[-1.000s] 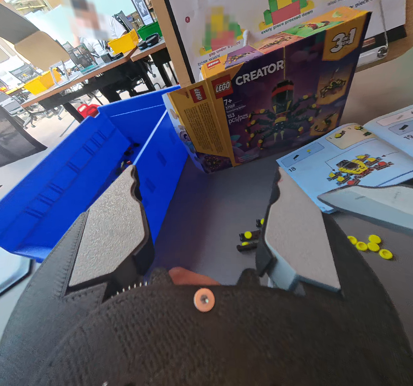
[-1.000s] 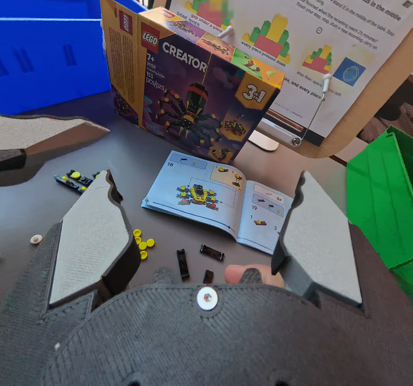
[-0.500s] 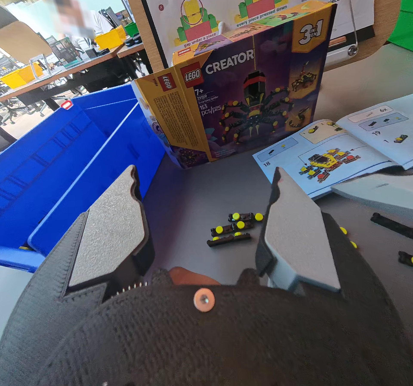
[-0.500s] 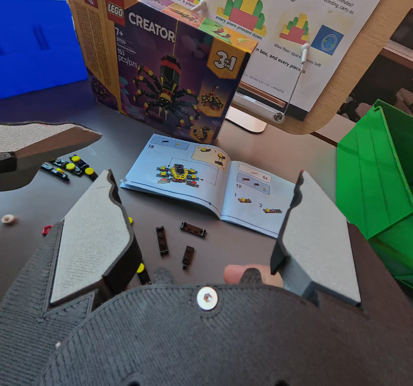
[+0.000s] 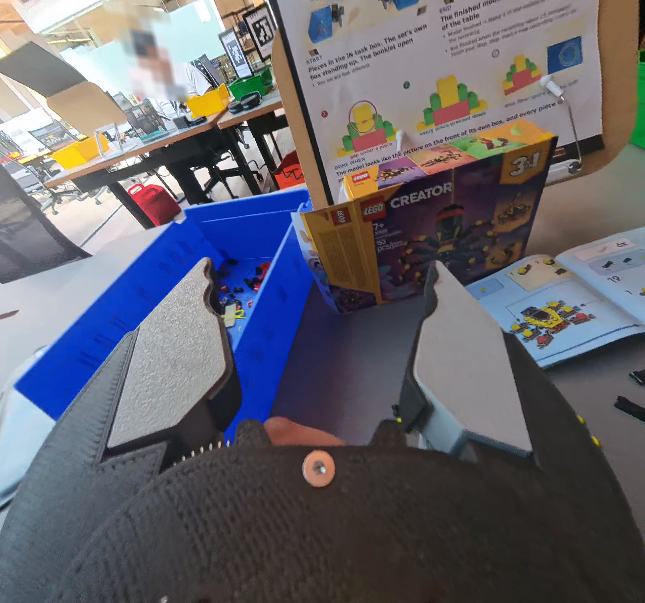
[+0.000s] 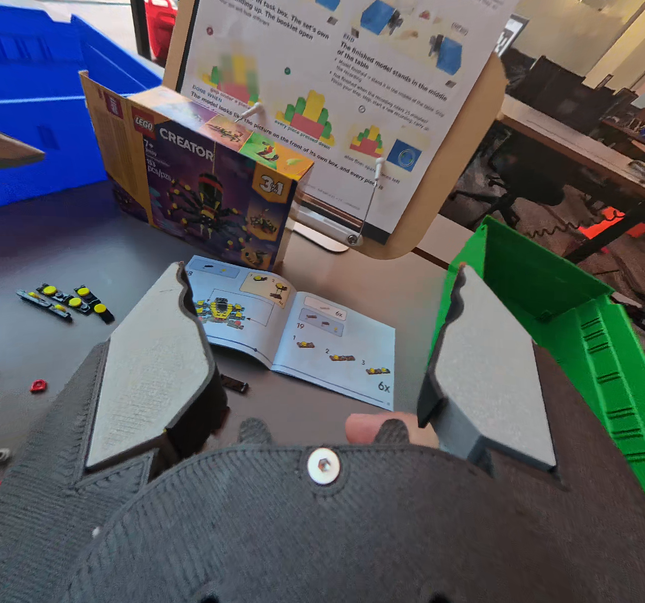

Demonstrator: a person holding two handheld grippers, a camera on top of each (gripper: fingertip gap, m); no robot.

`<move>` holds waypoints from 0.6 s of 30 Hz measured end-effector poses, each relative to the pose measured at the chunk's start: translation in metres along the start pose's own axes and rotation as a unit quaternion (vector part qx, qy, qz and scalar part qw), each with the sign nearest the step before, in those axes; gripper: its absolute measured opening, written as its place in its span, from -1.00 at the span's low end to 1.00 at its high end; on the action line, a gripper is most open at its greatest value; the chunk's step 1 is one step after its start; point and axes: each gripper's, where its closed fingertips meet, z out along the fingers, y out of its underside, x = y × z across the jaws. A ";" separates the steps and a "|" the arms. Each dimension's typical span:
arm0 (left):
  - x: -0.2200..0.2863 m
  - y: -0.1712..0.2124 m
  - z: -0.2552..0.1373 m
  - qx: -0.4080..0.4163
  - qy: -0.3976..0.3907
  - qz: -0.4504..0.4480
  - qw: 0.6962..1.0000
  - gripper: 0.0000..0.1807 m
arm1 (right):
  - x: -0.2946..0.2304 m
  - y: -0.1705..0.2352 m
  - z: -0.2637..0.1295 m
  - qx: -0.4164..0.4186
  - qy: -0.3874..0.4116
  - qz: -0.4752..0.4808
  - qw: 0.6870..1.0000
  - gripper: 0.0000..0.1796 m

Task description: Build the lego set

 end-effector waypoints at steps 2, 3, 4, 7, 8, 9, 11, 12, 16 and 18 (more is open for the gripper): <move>-0.009 -0.006 -0.005 0.011 -0.002 0.013 1.000 0.28 | 0.012 0.001 -0.007 -0.002 0.004 0.003 1.000 0.55; -0.012 -0.006 -0.007 0.016 -0.002 0.019 1.000 0.28 | 0.017 0.004 -0.010 -0.001 0.003 0.010 1.000 0.53; -0.011 -0.004 -0.009 0.017 0.006 0.024 1.000 0.17 | 0.019 0.009 -0.013 0.000 -0.004 0.017 1.000 0.45; 0.006 0.011 -0.008 0.016 0.051 0.037 0.998 -1.00 | 0.006 0.031 -0.016 0.005 -0.069 0.006 0.998 -0.72; 0.015 0.016 -0.005 0.016 0.070 0.038 0.997 -1.00 | 0.002 0.039 -0.013 0.005 -0.082 0.001 0.997 -1.00; 0.024 0.022 -0.001 0.011 0.084 0.040 0.996 -1.00 | 0.001 0.049 -0.008 0.002 -0.081 0.000 0.997 -1.00; 0.040 0.032 0.007 0.004 0.103 0.053 0.993 -1.00 | -0.002 0.067 0.003 -0.011 -0.090 -0.009 0.996 -1.00; 0.047 0.033 0.011 0.005 0.109 0.058 0.992 -1.00 | -0.005 0.074 0.009 -0.017 -0.098 -0.010 0.995 -1.00; 0.070 0.024 0.016 0.031 0.151 0.062 0.986 -0.92 | -0.005 0.090 0.025 -0.021 -0.123 0.014 0.992 -0.84; 0.077 0.023 0.009 0.053 0.181 0.059 0.980 -1.00 | -0.005 0.093 0.026 -0.012 -0.139 0.027 0.990 -0.78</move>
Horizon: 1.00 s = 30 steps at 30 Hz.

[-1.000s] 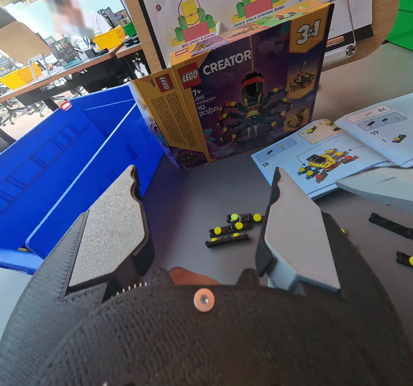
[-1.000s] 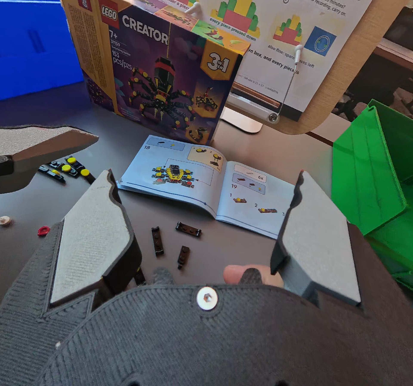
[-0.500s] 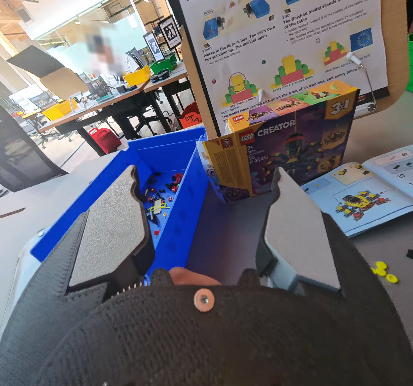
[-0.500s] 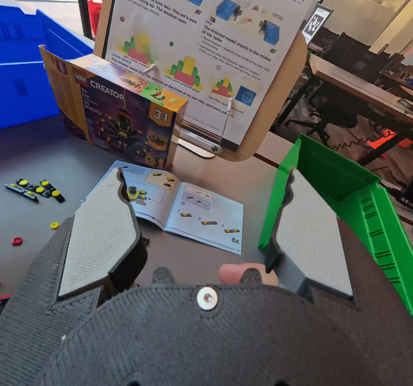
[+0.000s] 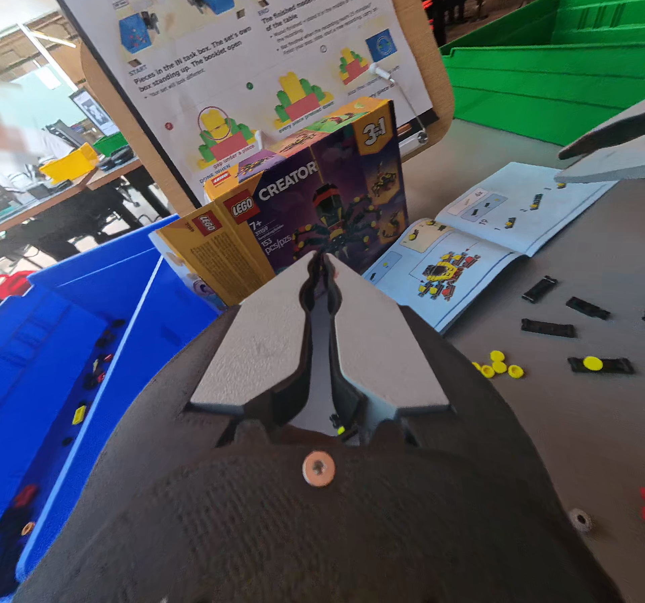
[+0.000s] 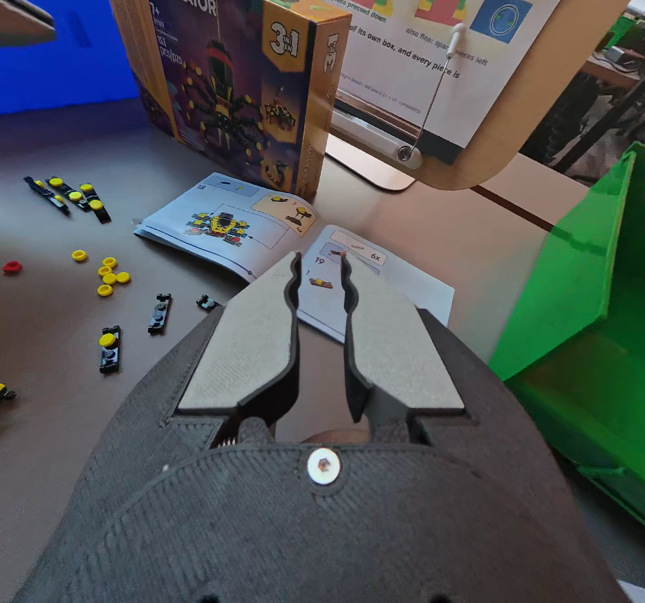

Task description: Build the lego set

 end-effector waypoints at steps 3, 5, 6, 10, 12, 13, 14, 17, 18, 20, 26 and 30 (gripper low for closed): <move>0.005 0.008 -0.014 0.012 0.031 -0.004 0.999 -0.57 | -0.008 0.006 -0.006 0.003 -0.037 0.002 0.999 -0.47; 0.001 0.002 -0.023 0.023 0.029 0.002 0.999 -0.34 | -0.011 0.013 -0.011 -0.001 -0.049 -0.018 0.999 -0.43; -0.002 0.001 -0.026 0.038 0.025 0.005 0.999 -0.33 | -0.013 0.017 -0.013 -0.004 -0.056 -0.023 0.998 -0.37; -0.013 0.009 -0.031 0.030 0.021 -0.004 0.999 -0.37 | -0.032 0.016 -0.021 -0.005 -0.109 -0.005 0.994 -0.29; -0.012 0.014 -0.031 0.024 0.037 -0.027 0.999 -0.39 | -0.035 0.011 -0.024 0.005 -0.110 -0.014 0.994 -0.27; -0.011 0.018 -0.029 0.016 0.044 -0.033 0.998 -0.36 | -0.032 0.009 -0.025 0.011 -0.097 -0.028 0.995 -0.27; -0.010 0.020 -0.028 0.010 0.049 -0.038 0.998 -0.36 | -0.026 0.008 -0.025 0.015 -0.081 -0.041 0.996 -0.29; -0.003 0.028 -0.023 -0.003 0.069 -0.046 0.997 -0.38 | -0.014 0.011 -0.023 0.008 -0.068 -0.032 0.997 -0.30; -0.001 0.031 -0.022 -0.010 0.071 -0.045 0.996 -0.38 | -0.013 0.013 -0.022 0.005 -0.074 -0.017 0.997 -0.30; 0.002 0.034 -0.020 -0.017 0.077 -0.042 0.996 -0.39 | -0.011 0.014 -0.021 0.005 -0.088 0.015 0.996 -0.30; -0.004 0.039 -0.016 -0.021 0.061 -0.047 0.997 -0.46 | -0.007 0.014 -0.020 0.013 -0.096 0.054 0.994 -0.32; -0.012 0.046 -0.013 -0.032 0.044 -0.064 0.996 -0.52 | -0.004 0.012 -0.022 0.023 -0.082 0.058 0.995 -0.42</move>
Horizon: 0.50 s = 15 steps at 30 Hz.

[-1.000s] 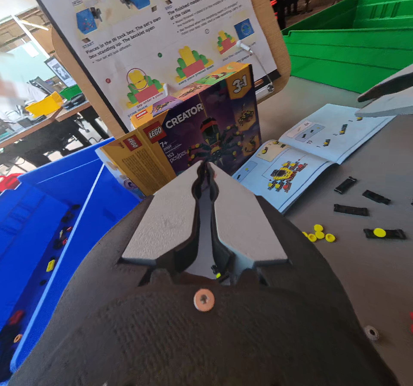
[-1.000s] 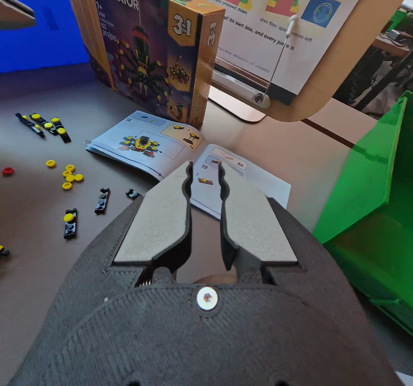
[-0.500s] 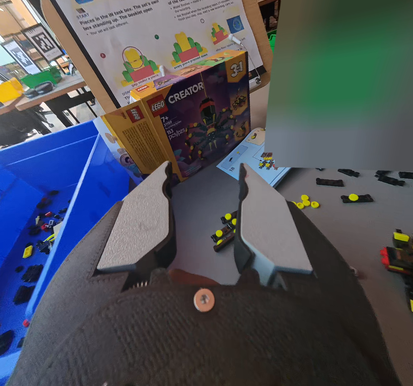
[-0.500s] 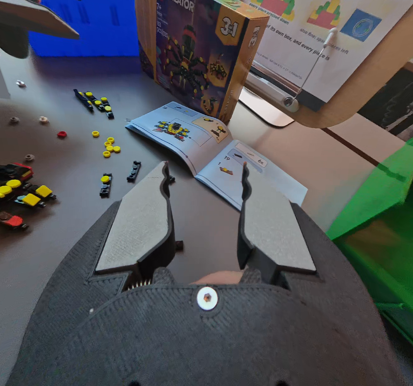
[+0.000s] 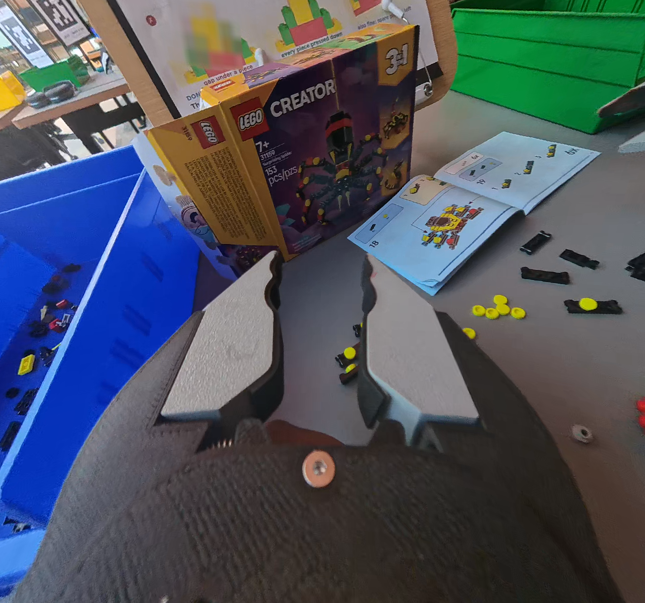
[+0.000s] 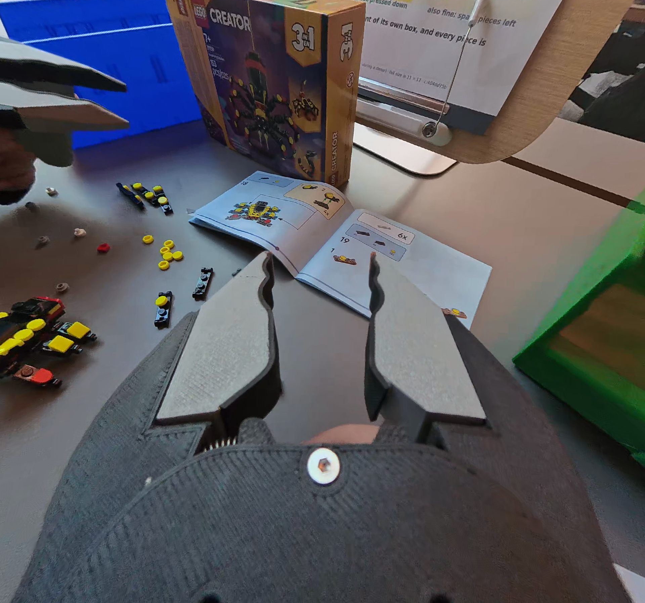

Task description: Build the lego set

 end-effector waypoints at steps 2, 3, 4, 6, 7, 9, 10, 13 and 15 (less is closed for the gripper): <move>-0.005 0.002 0.001 -0.008 -0.012 -0.011 1.000 -0.57 | 0.003 0.000 -0.001 0.005 0.016 -0.002 1.000 -0.44; -0.004 0.000 0.001 -0.013 -0.010 -0.017 1.000 -0.57 | 0.004 -0.001 -0.002 0.007 0.022 -0.004 1.000 -0.45; -0.001 -0.006 0.000 -0.014 -0.004 -0.016 1.000 -0.57 | 0.003 -0.001 -0.003 0.012 0.027 -0.009 1.000 -0.47; 0.003 -0.023 -0.003 0.000 0.014 -0.003 1.000 -0.57 | 0.002 -0.001 -0.003 0.015 0.034 -0.030 0.999 -0.53; 0.001 -0.032 -0.003 0.010 0.014 -0.001 1.000 -0.59 | 0.003 0.000 -0.003 0.014 0.040 -0.041 0.998 -0.53; -0.007 -0.047 -0.001 0.024 0.014 -0.006 1.000 -0.62 | 0.003 -0.002 -0.002 0.017 0.046 -0.053 0.997 -0.53; -0.011 -0.051 -0.001 0.032 0.011 -0.012 0.999 -0.65 | 0.003 -0.002 -0.002 0.019 0.045 -0.053 0.997 -0.54; -0.021 -0.053 -0.006 0.060 0.006 -0.016 0.998 -0.71 | 0.003 -0.007 -0.004 0.037 0.042 -0.052 0.997 -0.59; -0.021 -0.043 -0.009 0.080 0.016 -0.025 0.996 -0.77 | 0.002 -0.014 -0.008 0.067 0.037 -0.052 0.996 -0.67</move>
